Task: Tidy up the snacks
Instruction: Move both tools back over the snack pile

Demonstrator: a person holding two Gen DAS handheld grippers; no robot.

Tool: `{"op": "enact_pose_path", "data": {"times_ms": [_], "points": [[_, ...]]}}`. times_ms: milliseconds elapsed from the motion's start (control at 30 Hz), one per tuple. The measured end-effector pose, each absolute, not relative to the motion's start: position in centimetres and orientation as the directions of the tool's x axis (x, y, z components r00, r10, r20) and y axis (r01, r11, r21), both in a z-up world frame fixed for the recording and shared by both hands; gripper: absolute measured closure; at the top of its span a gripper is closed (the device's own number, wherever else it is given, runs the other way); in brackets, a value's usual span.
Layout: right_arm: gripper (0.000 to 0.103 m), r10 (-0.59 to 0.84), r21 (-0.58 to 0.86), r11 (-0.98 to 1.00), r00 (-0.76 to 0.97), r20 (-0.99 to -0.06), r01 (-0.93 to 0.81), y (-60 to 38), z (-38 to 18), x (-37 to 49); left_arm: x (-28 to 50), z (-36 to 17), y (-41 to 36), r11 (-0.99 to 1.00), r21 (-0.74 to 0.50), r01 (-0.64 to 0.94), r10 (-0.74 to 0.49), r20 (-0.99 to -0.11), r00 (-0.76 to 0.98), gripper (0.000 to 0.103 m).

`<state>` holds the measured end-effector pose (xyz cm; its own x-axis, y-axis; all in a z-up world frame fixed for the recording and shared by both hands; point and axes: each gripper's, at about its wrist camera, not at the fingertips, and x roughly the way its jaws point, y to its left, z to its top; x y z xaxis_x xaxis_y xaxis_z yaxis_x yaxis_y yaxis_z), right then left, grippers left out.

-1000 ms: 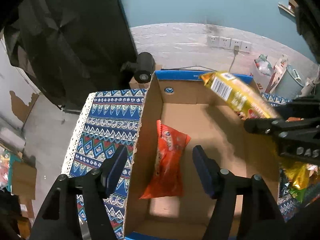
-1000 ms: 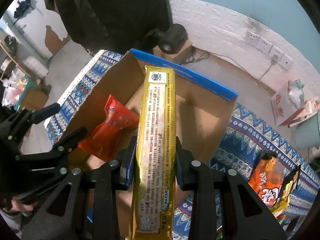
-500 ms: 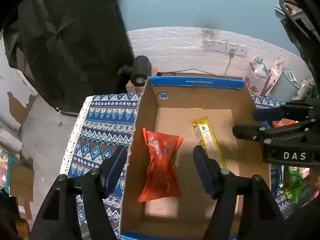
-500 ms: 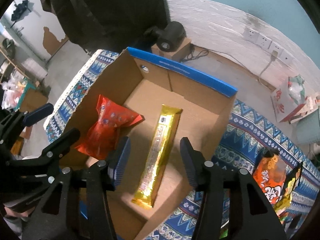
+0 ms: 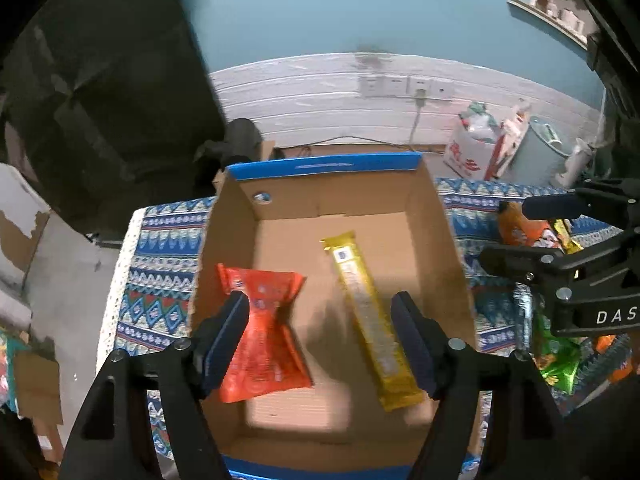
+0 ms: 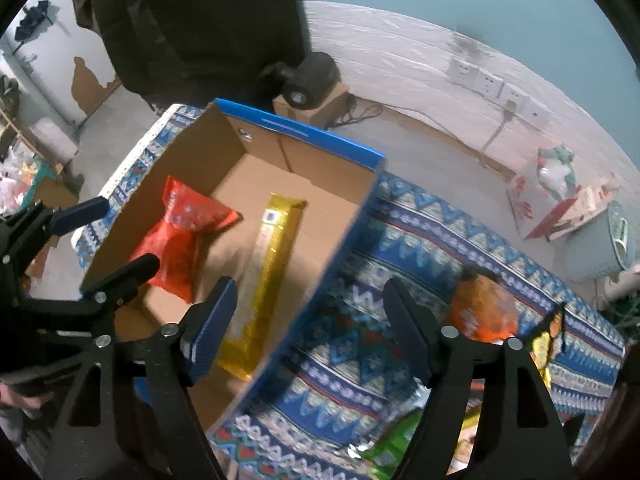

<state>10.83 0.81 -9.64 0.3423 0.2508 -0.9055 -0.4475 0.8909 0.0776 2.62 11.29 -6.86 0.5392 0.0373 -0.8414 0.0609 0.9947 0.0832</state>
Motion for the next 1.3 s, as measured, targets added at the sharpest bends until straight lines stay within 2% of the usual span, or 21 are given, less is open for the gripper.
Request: {"op": "enact_pose_path", "data": {"times_ms": [200, 733, 1300], "points": [[0.025, 0.215, 0.05, 0.907, 0.357, -0.909, -0.418, -3.0, -9.3, 9.3, 2.4, -6.7, 7.8, 0.989, 0.066, 0.134, -0.014, -0.853, 0.522, 0.028], [0.024, 0.124, 0.027, 0.968, 0.382, -0.916, -0.251, -14.0, -9.5, 6.3, 0.9, -8.6, -1.8, 0.941, 0.106, 0.321, -0.052, -0.892, 0.449, 0.024], [0.023, 0.023, 0.014, 1.0, 0.341, -0.94, -0.027, -25.9, -12.1, 2.7, -0.6, -11.8, -10.2, 0.902, 0.027, 0.431, -0.107, -0.953, 0.283, 0.022]]}}
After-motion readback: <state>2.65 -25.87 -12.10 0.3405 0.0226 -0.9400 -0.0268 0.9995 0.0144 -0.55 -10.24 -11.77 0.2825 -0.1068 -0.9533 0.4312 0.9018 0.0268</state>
